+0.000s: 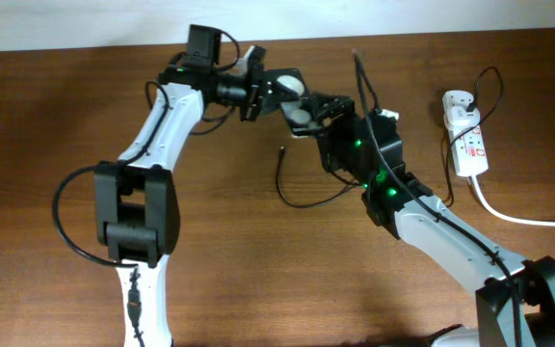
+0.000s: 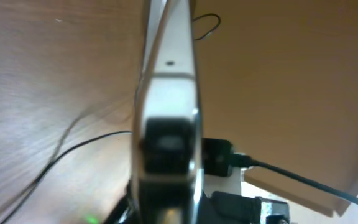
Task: Plug charger to phone and switch on socket
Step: 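Grip the phone with the left gripper, release right, move right toward cable, then lower the right gripper onto the cable's connector end and grasp it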
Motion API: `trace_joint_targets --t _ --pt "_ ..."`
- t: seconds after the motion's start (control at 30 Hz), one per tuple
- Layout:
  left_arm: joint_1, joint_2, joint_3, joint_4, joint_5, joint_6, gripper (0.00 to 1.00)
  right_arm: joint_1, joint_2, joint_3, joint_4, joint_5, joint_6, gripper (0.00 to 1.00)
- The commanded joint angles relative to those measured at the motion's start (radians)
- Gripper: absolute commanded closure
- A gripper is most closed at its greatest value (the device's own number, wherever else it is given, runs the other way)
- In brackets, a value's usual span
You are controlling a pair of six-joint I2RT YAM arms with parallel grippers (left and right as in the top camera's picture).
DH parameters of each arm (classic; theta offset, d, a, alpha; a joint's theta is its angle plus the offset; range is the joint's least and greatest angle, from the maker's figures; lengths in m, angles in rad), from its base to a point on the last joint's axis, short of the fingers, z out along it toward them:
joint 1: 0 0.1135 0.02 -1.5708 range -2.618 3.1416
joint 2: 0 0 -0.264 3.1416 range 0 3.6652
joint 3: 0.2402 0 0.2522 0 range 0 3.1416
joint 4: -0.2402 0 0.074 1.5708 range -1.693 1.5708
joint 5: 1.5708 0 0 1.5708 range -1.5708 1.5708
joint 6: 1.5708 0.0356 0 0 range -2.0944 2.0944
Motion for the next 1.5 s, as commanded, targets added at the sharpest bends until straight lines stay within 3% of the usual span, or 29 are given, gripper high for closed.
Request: trace_joint_targets --t 0.0,0.07,0.23,0.3,0.5,0.7,0.93,1.07,1.2,1.33,1.47 --pt "0.063 -0.038 0.006 -0.104 0.04 0.232 1.0 0.005 0.005 0.01 -0.042 -0.144 -0.24 0.01" --pt "0.1 -0.038 0.006 -0.192 0.041 0.319 1.0 0.005 0.005 0.01 -0.147 -0.241 -0.396 0.01" --pt "0.152 -0.038 0.006 -0.273 0.141 0.468 1.0 0.005 0.005 0.01 -0.442 -0.285 -0.619 0.01" --pt "0.181 -0.038 0.006 -0.275 0.205 0.486 1.0 0.004 0.005 0.01 -0.589 -0.284 -0.703 0.02" --pt "0.262 -0.038 0.006 -0.278 0.258 0.486 1.0 0.005 0.005 0.01 -0.725 -0.293 -0.858 0.0" --pt "0.311 -0.038 0.006 -0.278 0.296 0.486 1.0 0.006 0.005 0.01 -0.814 -0.333 -1.01 0.18" --pt "0.343 -0.038 0.006 -0.31 0.34 0.486 1.0 0.027 0.005 0.119 -0.952 -0.302 -1.064 0.34" --pt "0.395 -0.038 0.006 -0.346 0.34 0.486 1.0 0.126 0.005 0.303 -1.112 -0.076 -1.059 0.39" --pt "0.429 -0.038 0.006 -0.351 0.34 0.486 1.0 0.176 0.01 0.396 -1.128 0.073 -0.984 0.46" --pt "0.441 -0.038 0.006 -0.354 0.34 0.486 1.0 0.175 0.149 0.596 -1.206 0.076 -0.98 0.46" --pt "0.441 -0.038 0.006 -0.354 0.34 0.486 1.0 0.175 0.397 0.871 -1.326 0.061 -0.984 0.46"
